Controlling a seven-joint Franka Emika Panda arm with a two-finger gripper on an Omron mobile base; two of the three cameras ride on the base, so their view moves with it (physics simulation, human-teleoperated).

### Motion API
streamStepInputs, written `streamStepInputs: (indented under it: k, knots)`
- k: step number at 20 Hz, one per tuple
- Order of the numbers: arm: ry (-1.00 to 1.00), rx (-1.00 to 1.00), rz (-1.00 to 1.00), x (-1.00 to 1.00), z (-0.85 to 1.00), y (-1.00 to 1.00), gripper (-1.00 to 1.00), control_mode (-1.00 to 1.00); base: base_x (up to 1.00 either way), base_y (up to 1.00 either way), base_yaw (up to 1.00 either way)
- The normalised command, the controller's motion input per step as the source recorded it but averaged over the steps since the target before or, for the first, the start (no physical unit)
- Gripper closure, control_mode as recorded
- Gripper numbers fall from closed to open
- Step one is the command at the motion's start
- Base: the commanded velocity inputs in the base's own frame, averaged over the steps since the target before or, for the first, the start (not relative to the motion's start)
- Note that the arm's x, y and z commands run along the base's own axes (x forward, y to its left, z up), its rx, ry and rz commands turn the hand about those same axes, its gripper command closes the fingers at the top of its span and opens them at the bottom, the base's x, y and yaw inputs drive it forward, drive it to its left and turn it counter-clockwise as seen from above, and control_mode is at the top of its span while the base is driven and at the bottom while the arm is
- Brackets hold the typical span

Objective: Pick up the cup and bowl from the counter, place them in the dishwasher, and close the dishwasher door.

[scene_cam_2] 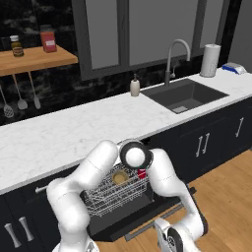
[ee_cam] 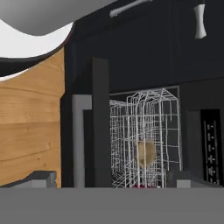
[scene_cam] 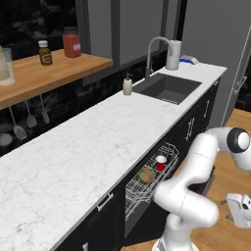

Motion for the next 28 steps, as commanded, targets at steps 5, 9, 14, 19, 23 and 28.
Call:
streamStepInputs:
  k: [5,9,14,19,23,28]
  knots:
    - [-0.1,0.21,0.0,0.2,-0.36,-0.12,-1.0,-1.0,0.0,0.0,0.0]
    - [-0.06,0.13,0.0,0.58,-0.33,0.0,-1.0,-1.0,0.0,0.0,0.0]
    - [-0.04,0.05,0.0,0.68,-0.36,0.03,-1.0,-1.0,0.0,0.0,0.0]
    - [0.0,0.01,0.0,0.52,-0.64,0.12,-1.0,-1.0,0.0,0.0,0.0]
    - [0.0,0.0,0.0,0.3,-0.66,0.26,-1.0,-1.0,0.0,0.0,0.0]
    - [-0.01,0.01,0.0,0.36,-0.33,0.23,-1.0,-1.0,0.0,0.0,0.0]
